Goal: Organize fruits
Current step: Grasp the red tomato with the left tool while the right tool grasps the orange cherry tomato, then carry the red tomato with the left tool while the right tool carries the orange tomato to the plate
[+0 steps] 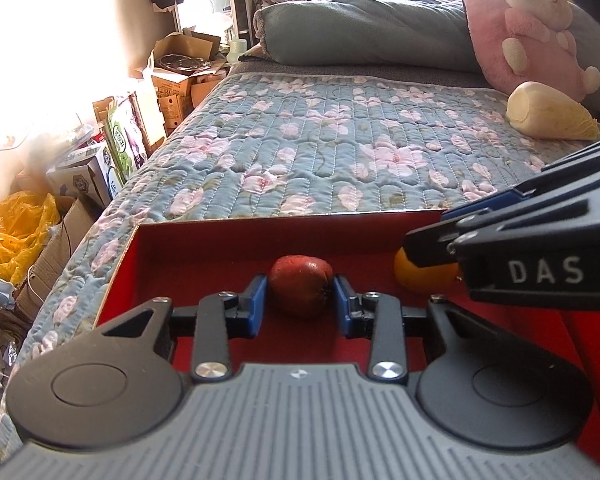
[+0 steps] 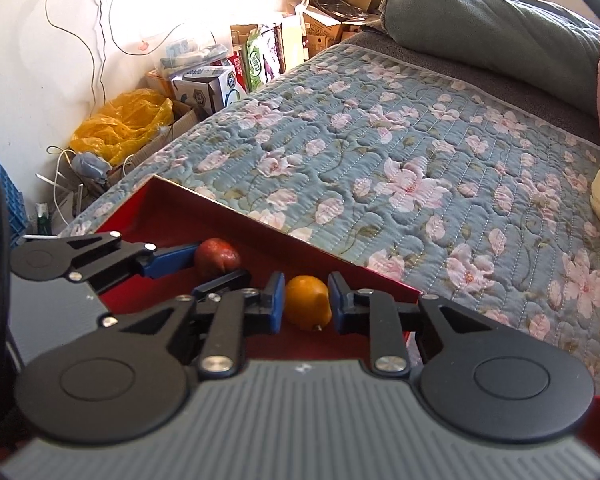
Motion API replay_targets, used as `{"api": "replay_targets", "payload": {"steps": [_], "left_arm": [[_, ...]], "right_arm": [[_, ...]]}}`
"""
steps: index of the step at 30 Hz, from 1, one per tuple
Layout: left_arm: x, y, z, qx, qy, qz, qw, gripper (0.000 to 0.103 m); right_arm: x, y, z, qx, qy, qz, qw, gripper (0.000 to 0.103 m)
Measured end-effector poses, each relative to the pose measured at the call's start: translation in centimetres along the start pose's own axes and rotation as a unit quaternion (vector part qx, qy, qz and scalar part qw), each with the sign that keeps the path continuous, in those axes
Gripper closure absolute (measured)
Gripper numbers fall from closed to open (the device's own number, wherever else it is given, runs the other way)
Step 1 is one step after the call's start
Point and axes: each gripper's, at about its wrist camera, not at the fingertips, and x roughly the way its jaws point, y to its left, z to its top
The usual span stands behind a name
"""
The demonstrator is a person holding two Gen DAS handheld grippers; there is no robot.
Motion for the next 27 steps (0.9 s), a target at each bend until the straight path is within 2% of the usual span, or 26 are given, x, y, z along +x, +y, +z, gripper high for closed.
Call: {"api": "replay_targets", "payload": {"steps": [6, 9, 13, 18, 21, 23, 27], "left_arm": [[-1.5, 0.1, -0.6, 0.002, 0.022, 0.012, 0.9997, 0.063], [-2.1, 0.9, -0.9, 0.0, 0.029, 0.024, 0.9993, 0.063], [-2.3, 2.5, -1.0, -0.025, 0.037, 0.037, 0.9983, 0.063], [-2.2, 2.6, -0.9, -0.027, 0.034, 0.027, 0.9987, 0.063], [-1.8, 2.4, -0.7, -0.026, 0.03, 0.019, 0.999, 0.063], [-1.6, 2.5, -0.6, -0.027, 0.027, 0.014, 0.9992, 0.063], [-1.3, 2.5, -0.5, -0.03, 0.022, 0.005, 0.9993, 0.063]], "right_arm": [[-2.2, 0.2, -0.7, 0.005, -0.008, 0.007, 1.0, 0.077], [-2.7, 0.0, -1.0, 0.006, 0.001, 0.005, 1.0, 0.075], [-2.9, 0.4, -1.9, -0.015, 0.016, 0.003, 1.0, 0.074], [-1.8, 0.1, -1.8, -0.02, 0.029, -0.019, 0.999, 0.074], [-1.6, -0.6, -1.5, -0.012, 0.016, -0.034, 0.999, 0.074], [-1.5, -0.6, -1.3, -0.027, 0.01, -0.043, 0.999, 0.074], [-0.1, 0.1, -1.2, -0.081, 0.024, -0.061, 0.995, 0.074]]}}
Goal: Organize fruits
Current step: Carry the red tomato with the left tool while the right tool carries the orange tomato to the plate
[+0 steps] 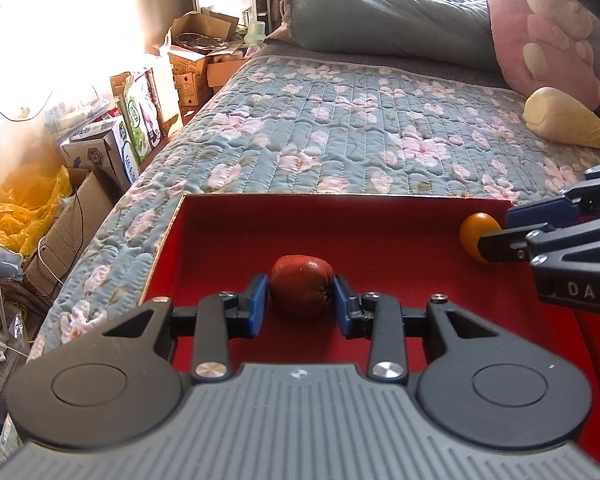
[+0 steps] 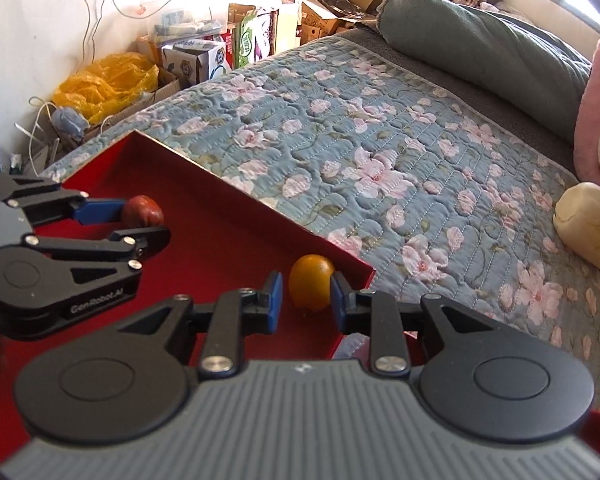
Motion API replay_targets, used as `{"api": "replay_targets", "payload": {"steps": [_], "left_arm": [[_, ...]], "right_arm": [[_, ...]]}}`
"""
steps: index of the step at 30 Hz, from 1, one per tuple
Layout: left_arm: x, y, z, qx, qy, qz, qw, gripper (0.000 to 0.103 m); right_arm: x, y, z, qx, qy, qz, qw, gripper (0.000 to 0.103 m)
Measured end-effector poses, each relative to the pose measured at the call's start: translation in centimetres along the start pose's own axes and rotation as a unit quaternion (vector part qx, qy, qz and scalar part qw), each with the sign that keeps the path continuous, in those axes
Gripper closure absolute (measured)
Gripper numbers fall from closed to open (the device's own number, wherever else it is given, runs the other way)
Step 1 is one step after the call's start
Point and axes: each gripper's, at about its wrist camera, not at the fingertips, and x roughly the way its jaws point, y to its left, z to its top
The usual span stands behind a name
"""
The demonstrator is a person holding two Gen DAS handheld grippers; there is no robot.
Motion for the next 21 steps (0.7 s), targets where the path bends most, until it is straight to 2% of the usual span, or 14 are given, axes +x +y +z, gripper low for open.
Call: {"api": "replay_targets", "payload": {"steps": [2, 5, 7, 9, 12, 15, 21], "left_arm": [[0.1, -0.1, 0.1, 0.003, -0.002, -0.003, 1.0, 0.063], [0.3, -0.2, 0.1, 0.005, -0.004, -0.007, 1.0, 0.063], [0.4, -0.3, 0.1, 0.006, -0.004, -0.007, 0.9999, 0.063], [0.5, -0.4, 0.1, 0.007, -0.005, -0.008, 0.9999, 0.063], [0.5, -0.3, 0.2, 0.001, -0.005, -0.01, 0.9999, 0.063], [0.2, -0.1, 0.2, -0.007, -0.001, -0.012, 0.9999, 0.063], [-1.3, -0.4, -0.1, -0.016, 0.015, -0.005, 0.9998, 0.063]], "right_arm": [[0.7, 0.7, 0.0, -0.029, 0.006, -0.018, 0.999, 0.074], [1.7, 2.1, -0.2, -0.074, 0.014, -0.04, 0.996, 0.066], [2.4, 3.0, -0.4, -0.112, 0.019, -0.064, 0.991, 0.066], [2.4, 3.0, -0.5, -0.128, 0.012, -0.064, 0.99, 0.067], [1.8, 2.1, -0.5, -0.105, 0.008, -0.051, 0.993, 0.07], [0.4, 1.2, -0.6, -0.055, -0.004, -0.022, 0.998, 0.07], [-3.4, 1.1, -1.7, 0.009, -0.025, 0.034, 0.999, 0.07]]}}
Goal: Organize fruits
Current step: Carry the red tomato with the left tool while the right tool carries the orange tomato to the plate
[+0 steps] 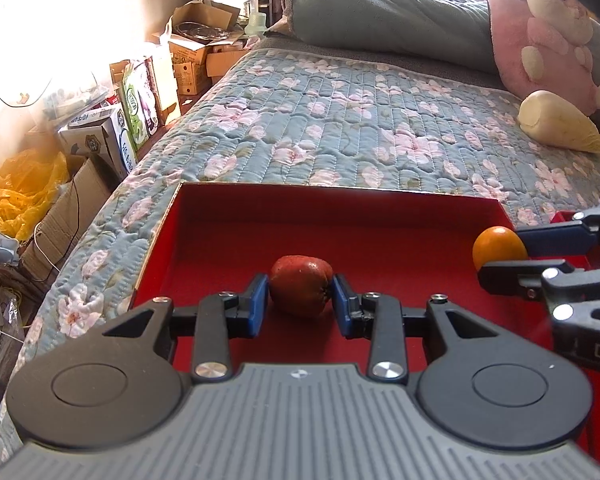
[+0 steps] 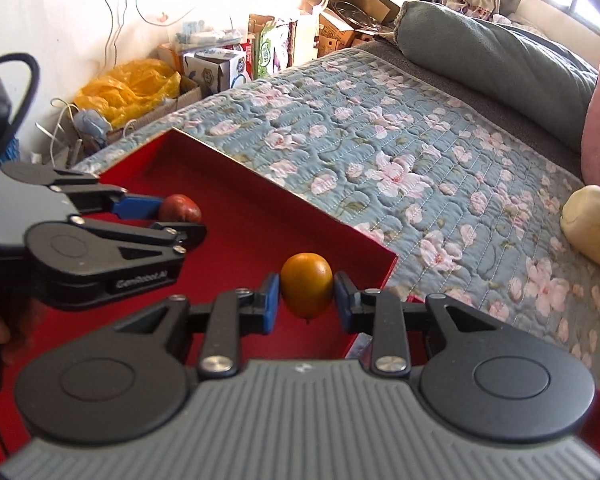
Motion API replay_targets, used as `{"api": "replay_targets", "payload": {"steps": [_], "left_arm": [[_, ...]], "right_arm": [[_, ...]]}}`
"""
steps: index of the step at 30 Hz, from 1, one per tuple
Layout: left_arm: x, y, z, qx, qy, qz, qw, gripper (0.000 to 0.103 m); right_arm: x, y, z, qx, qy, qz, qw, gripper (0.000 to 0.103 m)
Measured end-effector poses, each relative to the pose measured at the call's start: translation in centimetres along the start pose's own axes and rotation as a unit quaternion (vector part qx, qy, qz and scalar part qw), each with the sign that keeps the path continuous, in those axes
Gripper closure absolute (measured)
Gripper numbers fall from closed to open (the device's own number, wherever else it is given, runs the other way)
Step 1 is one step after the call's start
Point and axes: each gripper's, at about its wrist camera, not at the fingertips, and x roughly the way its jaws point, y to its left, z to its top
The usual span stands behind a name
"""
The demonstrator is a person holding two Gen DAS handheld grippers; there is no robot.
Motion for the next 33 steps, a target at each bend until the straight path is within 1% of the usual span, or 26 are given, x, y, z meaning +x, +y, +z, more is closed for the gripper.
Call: {"api": "replay_targets", "payload": {"steps": [2, 4, 8, 11, 14, 18, 20, 22, 25, 28, 33], "left_arm": [[-1.0, -0.4, 0.0, -0.004, -0.003, 0.001, 1.0, 0.063], [-2.1, -1.0, -0.1, -0.009, -0.008, 0.001, 0.9999, 0.063], [-4.2, -2.7, -0.6, 0.007, -0.017, 0.001, 0.9998, 0.063], [-5.7, -3.6, -1.1, 0.017, -0.023, 0.007, 0.9996, 0.063], [-7.1, -4.2, -1.8, 0.011, -0.026, 0.011, 0.9995, 0.063], [-9.5, -5.4, -3.4, 0.003, -0.033, 0.002, 0.9994, 0.063], [-10.6, -6.1, -4.5, 0.009, -0.032, -0.002, 0.9995, 0.063], [-11.7, -6.4, -5.4, 0.017, -0.034, 0.001, 0.9993, 0.063], [-13.2, -6.6, -6.1, 0.016, -0.044, 0.005, 0.9989, 0.063], [-14.4, -7.2, -6.8, 0.02, -0.051, 0.003, 0.9985, 0.063], [-16.0, -9.5, -8.1, 0.045, -0.051, -0.006, 0.9977, 0.063]], "right_arm": [[-1.4, 0.4, -0.6, 0.015, -0.007, 0.016, 1.0, 0.07], [-2.7, 0.9, -1.3, 0.017, -0.012, 0.025, 0.999, 0.07], [-5.6, 1.5, -2.7, 0.028, -0.027, 0.04, 0.998, 0.07], [-7.8, 1.8, -3.7, 0.03, -0.037, 0.047, 0.998, 0.07], [-9.7, 2.0, -4.8, 0.035, -0.045, 0.053, 0.997, 0.07], [-12.1, 1.8, -6.3, 0.046, -0.055, 0.058, 0.996, 0.07], [-13.1, 1.7, -7.3, 0.049, -0.06, 0.058, 0.995, 0.07], [-14.2, 1.3, -8.5, 0.056, -0.062, 0.057, 0.995, 0.07], [-15.7, 0.5, -10.3, 0.068, -0.062, 0.05, 0.995, 0.07], [-17.2, -0.7, -12.3, 0.083, -0.063, 0.035, 0.994, 0.07], [-19.5, -3.3, -15.3, 0.116, -0.066, 0.002, 0.991, 0.07]]}}
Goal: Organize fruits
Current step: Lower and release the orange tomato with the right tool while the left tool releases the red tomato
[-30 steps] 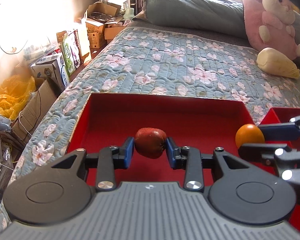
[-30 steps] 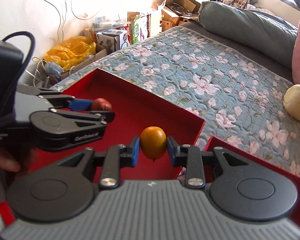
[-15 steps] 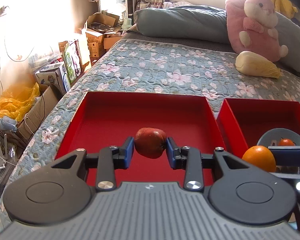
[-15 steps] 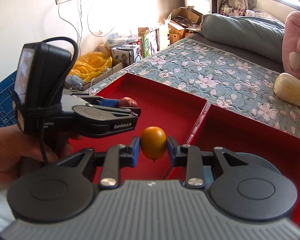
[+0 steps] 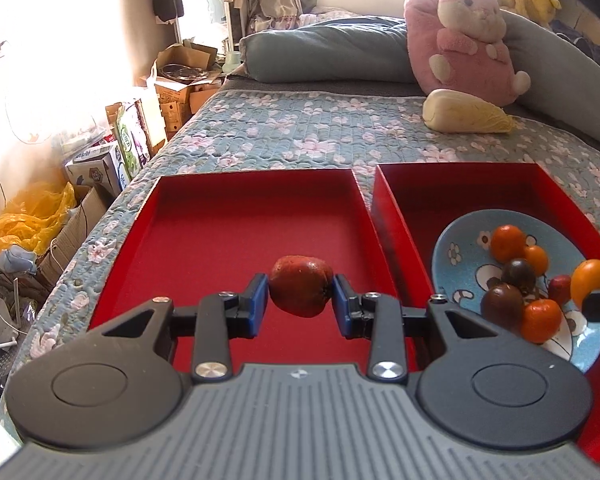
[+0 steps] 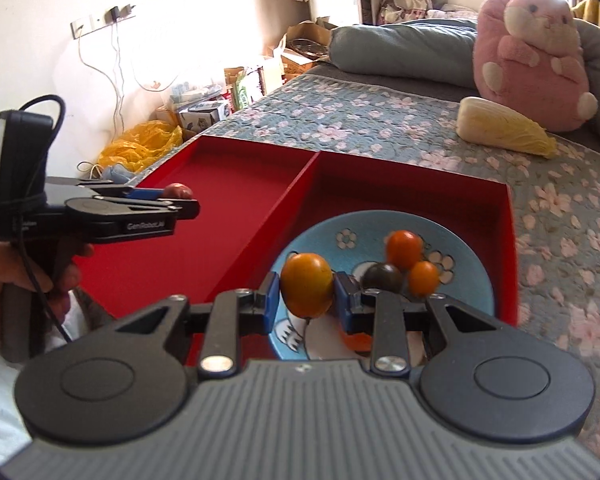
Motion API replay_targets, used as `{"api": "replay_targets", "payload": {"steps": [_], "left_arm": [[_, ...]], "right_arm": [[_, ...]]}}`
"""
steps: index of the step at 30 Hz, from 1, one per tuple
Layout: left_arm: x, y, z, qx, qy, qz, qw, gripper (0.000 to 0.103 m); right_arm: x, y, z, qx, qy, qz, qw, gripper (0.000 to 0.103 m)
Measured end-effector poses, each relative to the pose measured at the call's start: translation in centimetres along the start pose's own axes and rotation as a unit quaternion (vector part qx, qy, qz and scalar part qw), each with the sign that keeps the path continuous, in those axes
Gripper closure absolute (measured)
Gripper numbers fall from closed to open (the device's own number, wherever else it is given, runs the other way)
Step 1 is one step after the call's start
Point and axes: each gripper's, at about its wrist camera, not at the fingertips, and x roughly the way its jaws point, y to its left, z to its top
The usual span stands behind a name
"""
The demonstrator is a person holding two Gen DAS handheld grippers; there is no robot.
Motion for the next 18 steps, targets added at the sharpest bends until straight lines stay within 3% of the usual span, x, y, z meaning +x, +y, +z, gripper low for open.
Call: {"api": "replay_targets", "payload": {"steps": [7, 18], "left_arm": [[-2.3, -3.9, 0.1, 0.008, -0.015, -0.049, 0.9987, 0.063], [-1.7, -9.7, -0.7, 0.035, -0.001, -0.127, 0.9913, 0.063]], "right_arm": [[-2.1, -3.1, -2.7, 0.029, 0.001, -0.039, 0.999, 0.07], [-1.5, -4.4, -4.1, 0.037, 0.014, -0.037, 0.999, 0.07]]}}
